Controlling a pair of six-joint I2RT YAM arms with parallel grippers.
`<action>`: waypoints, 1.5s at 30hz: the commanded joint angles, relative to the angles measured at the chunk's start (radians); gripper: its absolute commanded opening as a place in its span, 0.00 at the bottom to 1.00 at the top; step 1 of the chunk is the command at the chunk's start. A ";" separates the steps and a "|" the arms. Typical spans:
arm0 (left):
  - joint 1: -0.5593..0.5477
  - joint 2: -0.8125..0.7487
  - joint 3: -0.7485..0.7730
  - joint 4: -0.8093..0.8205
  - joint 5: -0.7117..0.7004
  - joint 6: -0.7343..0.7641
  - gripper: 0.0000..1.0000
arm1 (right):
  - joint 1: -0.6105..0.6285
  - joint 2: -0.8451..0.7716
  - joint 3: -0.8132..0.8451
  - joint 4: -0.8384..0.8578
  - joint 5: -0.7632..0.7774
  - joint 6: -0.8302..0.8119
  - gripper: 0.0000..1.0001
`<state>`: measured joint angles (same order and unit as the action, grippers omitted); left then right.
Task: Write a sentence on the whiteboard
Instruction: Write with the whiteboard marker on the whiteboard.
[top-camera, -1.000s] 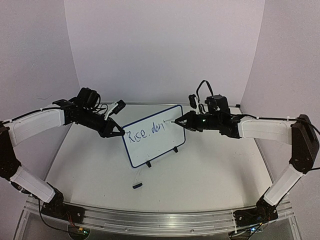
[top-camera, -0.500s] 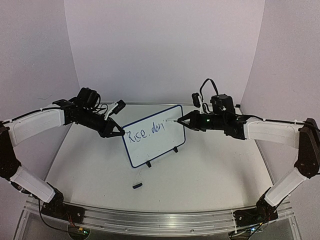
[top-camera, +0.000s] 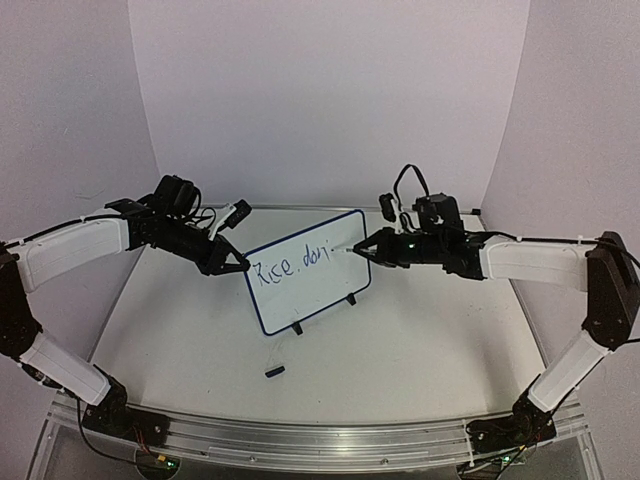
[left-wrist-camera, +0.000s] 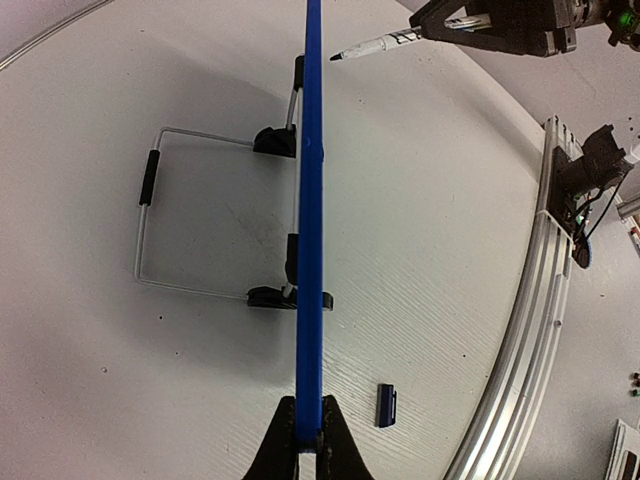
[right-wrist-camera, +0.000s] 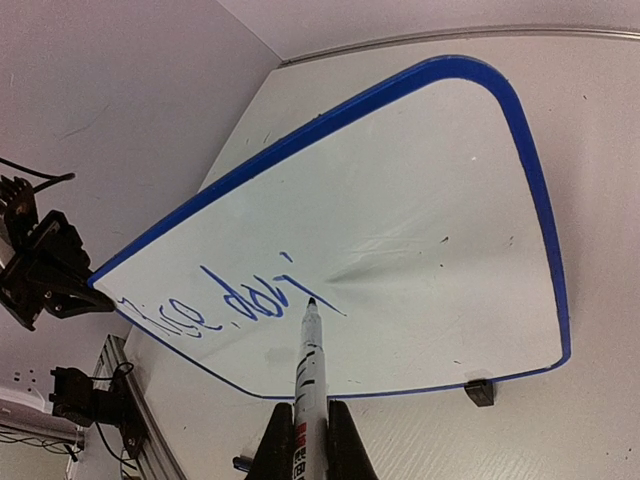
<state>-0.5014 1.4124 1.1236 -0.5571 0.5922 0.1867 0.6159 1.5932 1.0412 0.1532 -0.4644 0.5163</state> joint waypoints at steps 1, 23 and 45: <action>-0.012 0.017 0.014 -0.030 0.004 0.007 0.00 | -0.004 0.024 0.057 0.008 0.003 -0.018 0.00; -0.012 0.016 0.016 -0.030 0.004 0.007 0.00 | -0.015 -0.009 0.038 0.008 0.119 0.009 0.00; -0.012 0.019 0.016 -0.029 0.003 0.007 0.00 | -0.018 -0.022 0.065 0.017 -0.046 0.008 0.00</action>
<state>-0.5034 1.4124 1.1236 -0.5571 0.5922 0.1864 0.5999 1.5612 1.0603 0.1413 -0.4763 0.5278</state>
